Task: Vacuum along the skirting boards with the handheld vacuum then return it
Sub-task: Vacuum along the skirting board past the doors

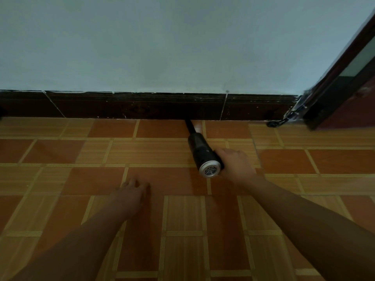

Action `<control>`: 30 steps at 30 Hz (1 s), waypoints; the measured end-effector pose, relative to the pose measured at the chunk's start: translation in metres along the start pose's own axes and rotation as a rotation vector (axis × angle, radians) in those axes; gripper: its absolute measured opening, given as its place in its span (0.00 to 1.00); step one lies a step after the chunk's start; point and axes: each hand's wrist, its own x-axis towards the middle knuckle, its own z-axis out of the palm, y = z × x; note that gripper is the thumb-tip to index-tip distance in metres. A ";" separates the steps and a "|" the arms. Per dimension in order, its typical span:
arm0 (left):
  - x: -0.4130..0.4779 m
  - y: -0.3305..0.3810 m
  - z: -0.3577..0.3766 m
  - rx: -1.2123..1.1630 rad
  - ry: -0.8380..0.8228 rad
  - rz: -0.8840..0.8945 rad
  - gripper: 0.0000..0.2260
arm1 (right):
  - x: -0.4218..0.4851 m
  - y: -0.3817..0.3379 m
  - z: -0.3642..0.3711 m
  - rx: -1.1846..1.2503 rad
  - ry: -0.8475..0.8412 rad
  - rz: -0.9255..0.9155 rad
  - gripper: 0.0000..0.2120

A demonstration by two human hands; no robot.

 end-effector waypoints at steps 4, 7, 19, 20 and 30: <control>0.002 0.004 -0.002 0.023 -0.013 -0.013 0.27 | -0.012 0.018 -0.005 -0.028 0.010 0.031 0.19; 0.003 0.007 -0.004 0.048 -0.024 -0.025 0.27 | -0.020 0.029 -0.009 -0.044 0.018 0.056 0.18; 0.004 0.009 -0.006 0.041 -0.085 -0.037 0.28 | -0.040 0.058 -0.013 -0.060 0.026 0.131 0.15; 0.004 0.009 -0.007 0.044 -0.088 -0.038 0.28 | -0.042 0.059 -0.014 -0.067 0.027 0.133 0.15; 0.005 0.009 -0.008 0.039 -0.103 -0.047 0.26 | -0.048 0.065 -0.019 -0.100 0.033 0.125 0.16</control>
